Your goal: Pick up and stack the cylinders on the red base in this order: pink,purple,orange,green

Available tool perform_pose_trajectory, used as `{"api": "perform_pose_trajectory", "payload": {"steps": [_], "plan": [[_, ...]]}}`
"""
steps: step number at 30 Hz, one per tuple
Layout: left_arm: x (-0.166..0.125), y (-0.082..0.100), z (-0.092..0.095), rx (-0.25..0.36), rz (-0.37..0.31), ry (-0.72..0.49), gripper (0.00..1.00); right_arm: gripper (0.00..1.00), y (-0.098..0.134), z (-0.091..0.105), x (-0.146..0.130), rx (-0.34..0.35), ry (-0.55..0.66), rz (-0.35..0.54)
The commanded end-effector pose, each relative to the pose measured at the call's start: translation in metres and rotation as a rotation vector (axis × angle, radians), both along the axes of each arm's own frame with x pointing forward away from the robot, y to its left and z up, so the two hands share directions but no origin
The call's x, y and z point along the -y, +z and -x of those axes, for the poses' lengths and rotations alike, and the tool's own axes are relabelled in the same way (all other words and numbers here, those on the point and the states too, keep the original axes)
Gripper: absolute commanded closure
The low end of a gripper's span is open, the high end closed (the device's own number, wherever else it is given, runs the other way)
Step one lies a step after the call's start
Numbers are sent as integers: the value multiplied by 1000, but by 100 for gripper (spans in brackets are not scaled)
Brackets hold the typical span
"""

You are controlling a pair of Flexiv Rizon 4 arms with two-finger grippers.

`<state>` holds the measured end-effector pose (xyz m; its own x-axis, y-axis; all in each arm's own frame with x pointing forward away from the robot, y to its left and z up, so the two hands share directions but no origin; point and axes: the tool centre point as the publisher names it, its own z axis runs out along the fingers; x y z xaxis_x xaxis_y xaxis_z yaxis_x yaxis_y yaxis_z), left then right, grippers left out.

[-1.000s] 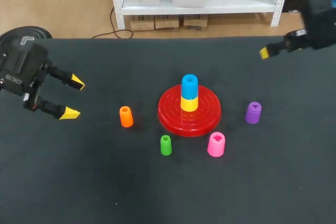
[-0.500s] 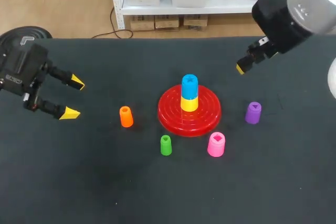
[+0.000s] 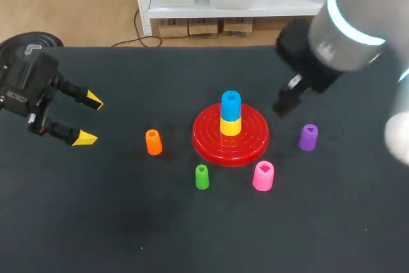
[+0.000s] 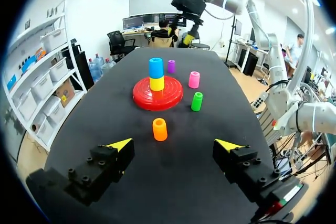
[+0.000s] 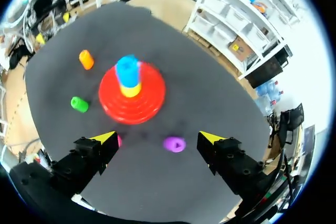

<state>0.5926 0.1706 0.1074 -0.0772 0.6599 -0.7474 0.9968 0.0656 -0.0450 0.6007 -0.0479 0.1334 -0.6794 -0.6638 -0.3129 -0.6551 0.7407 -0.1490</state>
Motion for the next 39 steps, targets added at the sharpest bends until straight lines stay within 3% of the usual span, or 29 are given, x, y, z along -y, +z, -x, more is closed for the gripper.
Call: {"api": "perform_pose_trajectory", "payload": {"steps": [1, 16, 22, 39], "plan": [[0, -1, 0, 1, 2, -2, 0, 0, -19, 15, -23, -27, 5, 27], [0, -1, 0, 1, 2, -2, 0, 0, -39, 52, -28, -160, 49, 30], [0, -1, 0, 1, 2, -2, 0, 0, -60, 63, -41, -214, 83, 21], [0, -1, 0, 1, 2, -2, 0, 0, -103, 73, -56, -287, 126, 47]]}}
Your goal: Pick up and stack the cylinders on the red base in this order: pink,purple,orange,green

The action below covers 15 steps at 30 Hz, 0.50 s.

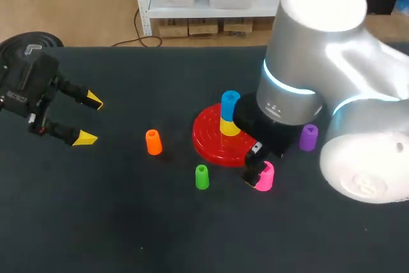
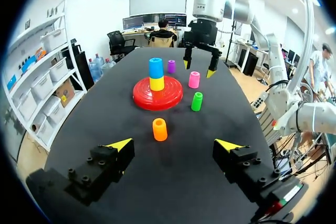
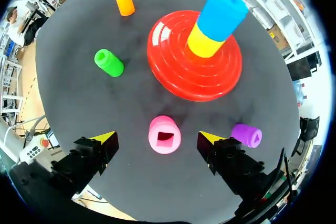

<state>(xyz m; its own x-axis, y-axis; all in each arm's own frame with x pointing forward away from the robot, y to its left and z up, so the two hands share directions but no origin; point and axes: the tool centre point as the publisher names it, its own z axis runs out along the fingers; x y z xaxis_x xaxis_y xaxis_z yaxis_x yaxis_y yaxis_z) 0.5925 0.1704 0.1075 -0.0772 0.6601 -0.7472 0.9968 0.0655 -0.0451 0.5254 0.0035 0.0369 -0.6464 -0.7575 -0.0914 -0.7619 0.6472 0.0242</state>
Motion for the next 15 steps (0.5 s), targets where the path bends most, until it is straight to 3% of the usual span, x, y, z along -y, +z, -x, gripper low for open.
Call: {"api": "perform_pose_trajectory", "payload": {"steps": [1, 15], "plan": [[-1, -1, 0, 1, 2, -2, 0, 0, -8, -2, -4, 1, -4, 2], [-1, -1, 0, 1, 2, -2, 0, 0, -20, -5, 10, -25, -25, -12]]}}
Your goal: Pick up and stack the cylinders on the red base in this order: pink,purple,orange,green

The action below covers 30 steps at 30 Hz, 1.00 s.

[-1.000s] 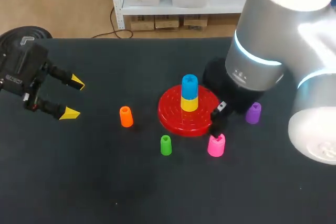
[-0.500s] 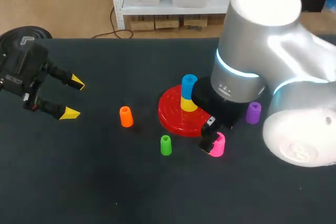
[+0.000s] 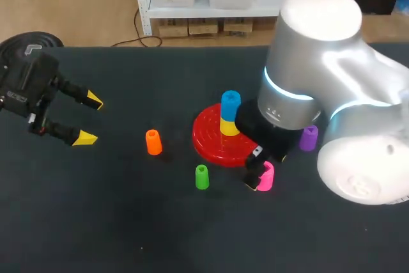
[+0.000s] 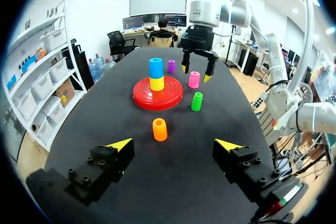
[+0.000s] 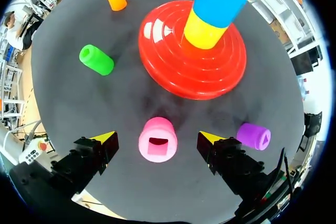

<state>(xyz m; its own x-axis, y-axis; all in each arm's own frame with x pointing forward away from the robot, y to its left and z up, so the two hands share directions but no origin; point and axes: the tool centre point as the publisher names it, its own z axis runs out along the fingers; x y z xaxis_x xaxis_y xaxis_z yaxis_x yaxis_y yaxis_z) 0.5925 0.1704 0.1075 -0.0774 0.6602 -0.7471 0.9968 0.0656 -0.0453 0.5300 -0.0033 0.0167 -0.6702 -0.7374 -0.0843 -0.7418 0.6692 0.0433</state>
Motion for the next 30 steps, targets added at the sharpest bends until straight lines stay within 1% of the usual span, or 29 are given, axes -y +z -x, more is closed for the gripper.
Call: {"api": "perform_pose_trajectory", "payload": {"steps": [1, 11, 19, 30], "plan": [[-1, -1, 0, 1, 2, -2, 0, 0, -1, 0, 3, -10, 9, -5], [-1, -1, 0, 1, 2, -2, 0, 0, -7, 0, -1, -60, 29, 3], [-1, -1, 0, 1, 2, -2, 0, 0, -4, -4, -5, -64, 35, 27], [-1, -1, 0, 1, 2, -2, 0, 0, -6, -2, -7, -82, 29, 46]]}}
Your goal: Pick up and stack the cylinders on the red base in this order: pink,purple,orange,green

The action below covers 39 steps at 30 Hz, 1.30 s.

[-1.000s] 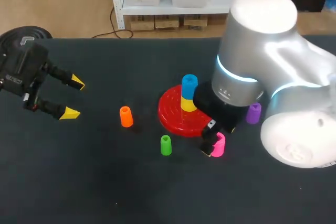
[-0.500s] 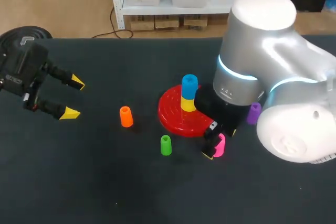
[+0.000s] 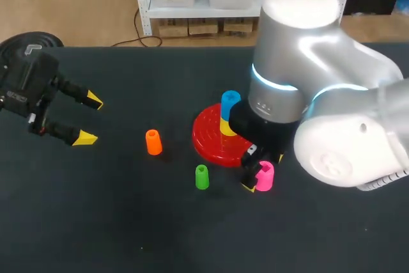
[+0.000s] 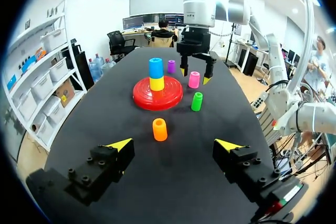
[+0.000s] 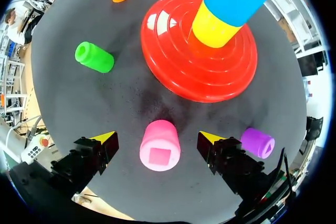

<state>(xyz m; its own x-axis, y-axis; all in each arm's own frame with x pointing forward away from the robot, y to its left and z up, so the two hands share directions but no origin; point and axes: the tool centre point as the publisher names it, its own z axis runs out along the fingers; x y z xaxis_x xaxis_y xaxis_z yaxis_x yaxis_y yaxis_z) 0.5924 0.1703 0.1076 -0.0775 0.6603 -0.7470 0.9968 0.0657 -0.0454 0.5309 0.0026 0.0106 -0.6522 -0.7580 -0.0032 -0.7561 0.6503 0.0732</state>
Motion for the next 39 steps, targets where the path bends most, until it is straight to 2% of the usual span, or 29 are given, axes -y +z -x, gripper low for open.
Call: {"api": "perform_pose_trajectory", "payload": {"steps": [1, 18, 19, 20, 21, 39], "plan": [[-1, -1, 0, 2, 2, -2, 0, 0, 0, -2, -1, -8, 2, 9], [-1, -1, 0, 2, 2, -2, 0, 0, -4, -3, 3, -7, -10, 21], [-1, -1, 0, 2, 2, -2, 0, 32, -5, -3, 3, -10, -8, 22], [-1, -1, 0, 2, 2, -2, 0, 70, -5, -3, 4, -12, -8, 25], [-1, -1, 0, 2, 2, -2, 0, 100, -6, -3, 4, -13, -7, 27], [-1, -1, 0, 2, 2, -2, 0, 100, -9, -2, 10, -2, -33, 31]]}}
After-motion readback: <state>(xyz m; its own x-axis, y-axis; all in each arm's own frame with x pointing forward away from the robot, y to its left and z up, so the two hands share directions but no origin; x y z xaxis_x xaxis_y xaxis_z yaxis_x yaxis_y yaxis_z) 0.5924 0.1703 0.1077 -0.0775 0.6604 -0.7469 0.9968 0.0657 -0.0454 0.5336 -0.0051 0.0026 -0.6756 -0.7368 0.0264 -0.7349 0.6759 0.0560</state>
